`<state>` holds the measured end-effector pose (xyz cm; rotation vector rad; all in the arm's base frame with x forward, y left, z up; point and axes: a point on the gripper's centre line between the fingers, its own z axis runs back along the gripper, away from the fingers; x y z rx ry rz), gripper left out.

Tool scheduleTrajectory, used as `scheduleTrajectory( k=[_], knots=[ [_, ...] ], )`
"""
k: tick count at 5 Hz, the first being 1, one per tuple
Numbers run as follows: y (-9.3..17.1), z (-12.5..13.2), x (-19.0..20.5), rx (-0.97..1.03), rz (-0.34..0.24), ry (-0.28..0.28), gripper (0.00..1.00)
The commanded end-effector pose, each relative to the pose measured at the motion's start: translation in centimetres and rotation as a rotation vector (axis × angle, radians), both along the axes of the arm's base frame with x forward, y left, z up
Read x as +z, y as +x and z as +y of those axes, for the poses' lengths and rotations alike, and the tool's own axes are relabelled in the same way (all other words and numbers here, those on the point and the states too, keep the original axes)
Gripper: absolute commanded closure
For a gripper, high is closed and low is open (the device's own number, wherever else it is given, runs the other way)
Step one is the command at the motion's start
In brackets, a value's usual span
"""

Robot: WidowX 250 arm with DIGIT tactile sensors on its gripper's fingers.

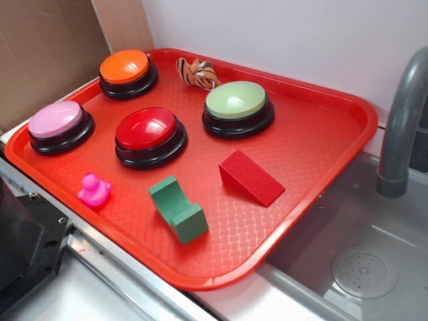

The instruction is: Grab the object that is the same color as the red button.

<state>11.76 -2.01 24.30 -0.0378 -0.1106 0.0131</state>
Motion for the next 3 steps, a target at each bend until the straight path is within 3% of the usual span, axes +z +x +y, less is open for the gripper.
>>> scheduleTrajectory(
  k=[1, 2, 3],
  knots=[
    [0.0, 0.0, 0.0, 0.000, 0.000, 0.000, 0.00],
    [3.7, -1.9, -0.1, -0.249, -0.054, 0.022, 0.00],
    [8.1, -4.8, -1.7, -0.502, -0.029, 0.086, 0.00]
  ],
)
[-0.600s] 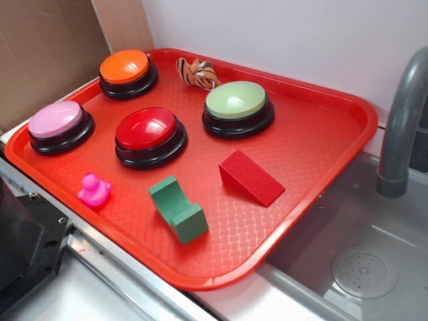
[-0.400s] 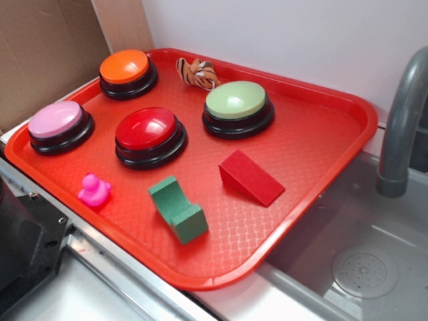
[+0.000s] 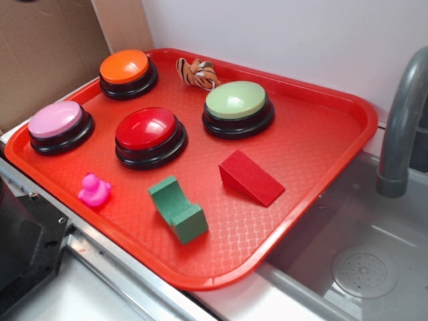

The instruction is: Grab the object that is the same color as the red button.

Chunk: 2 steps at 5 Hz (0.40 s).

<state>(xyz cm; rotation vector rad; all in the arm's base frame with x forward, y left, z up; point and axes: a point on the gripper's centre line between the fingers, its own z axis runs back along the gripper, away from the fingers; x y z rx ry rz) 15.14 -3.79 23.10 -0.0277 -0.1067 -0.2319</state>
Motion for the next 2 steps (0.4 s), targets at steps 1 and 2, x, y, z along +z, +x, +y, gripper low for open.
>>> scheduleTrajectory(
  k=[1, 2],
  knots=[
    [8.3, -5.7, -3.5, -0.512, 0.045, 0.074, 0.00],
    [8.9, -6.9, -6.4, -0.763, 0.086, 0.111, 0.00]
  ],
)
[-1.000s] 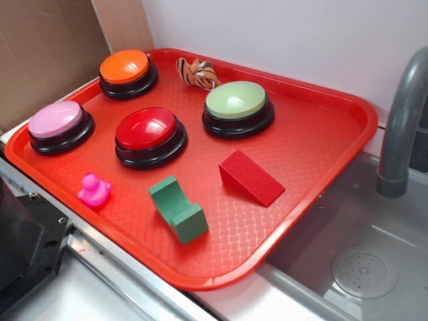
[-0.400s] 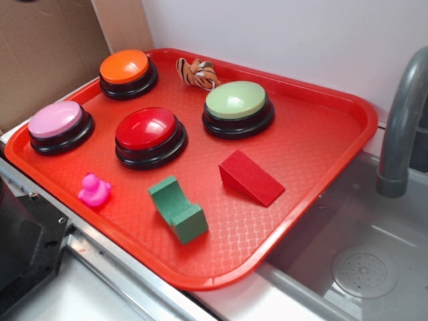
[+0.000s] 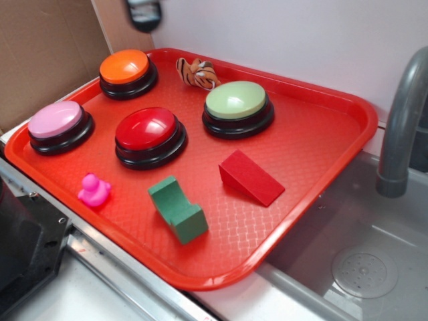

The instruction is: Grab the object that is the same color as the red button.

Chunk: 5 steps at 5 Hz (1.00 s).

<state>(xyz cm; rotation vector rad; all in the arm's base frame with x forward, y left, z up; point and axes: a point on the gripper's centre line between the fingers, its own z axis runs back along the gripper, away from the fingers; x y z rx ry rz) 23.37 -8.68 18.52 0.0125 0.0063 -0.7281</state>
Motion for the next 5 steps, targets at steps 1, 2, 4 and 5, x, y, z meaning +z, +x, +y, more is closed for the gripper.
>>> scheduleTrajectory(
  k=[1, 2, 4, 5],
  knots=[
    [-0.1, -3.5, -4.0, -0.520, 0.038, 0.016, 0.00],
    [-2.1, -4.8, -7.0, -0.770, 0.093, 0.021, 0.00],
    [-2.4, -4.0, -10.2, -0.876, 0.076, 0.024, 0.00],
    [-1.7, -4.2, -11.8, -0.808, 0.051, 0.012, 0.00]
  ],
)
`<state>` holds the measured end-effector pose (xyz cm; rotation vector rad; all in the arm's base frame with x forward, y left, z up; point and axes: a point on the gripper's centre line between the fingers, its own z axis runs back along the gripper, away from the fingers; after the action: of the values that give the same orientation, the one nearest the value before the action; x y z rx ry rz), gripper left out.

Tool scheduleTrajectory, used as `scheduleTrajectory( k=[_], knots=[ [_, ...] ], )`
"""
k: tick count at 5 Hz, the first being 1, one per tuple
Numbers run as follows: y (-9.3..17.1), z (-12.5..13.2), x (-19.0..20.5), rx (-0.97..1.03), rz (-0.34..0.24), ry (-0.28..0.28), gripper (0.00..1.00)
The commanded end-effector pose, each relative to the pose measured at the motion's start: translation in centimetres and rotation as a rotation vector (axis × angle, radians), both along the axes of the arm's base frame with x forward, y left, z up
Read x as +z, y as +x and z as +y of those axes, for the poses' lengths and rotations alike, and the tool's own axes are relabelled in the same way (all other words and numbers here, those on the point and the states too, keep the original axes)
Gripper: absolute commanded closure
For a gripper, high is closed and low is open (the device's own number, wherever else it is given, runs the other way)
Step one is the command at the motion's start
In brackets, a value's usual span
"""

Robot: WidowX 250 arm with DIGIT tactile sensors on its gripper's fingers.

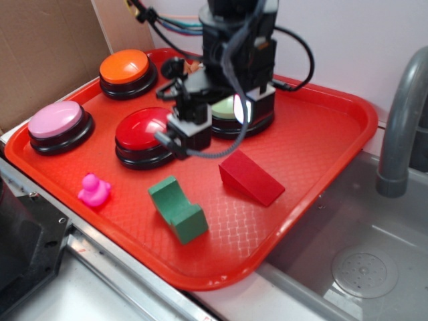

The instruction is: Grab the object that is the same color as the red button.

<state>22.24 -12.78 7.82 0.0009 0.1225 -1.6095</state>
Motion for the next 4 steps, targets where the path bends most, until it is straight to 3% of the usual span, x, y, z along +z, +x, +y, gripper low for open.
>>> scheduleTrajectory(
  k=[1, 2, 4],
  knots=[
    [-0.9, -0.5, -3.0, 0.076, -0.007, -0.029, 0.00],
    [-1.3, -1.1, -4.2, 0.032, 0.017, -0.026, 0.00],
    [-1.1, 0.6, -5.9, 0.104, 0.011, 0.036, 0.00]
  ],
)
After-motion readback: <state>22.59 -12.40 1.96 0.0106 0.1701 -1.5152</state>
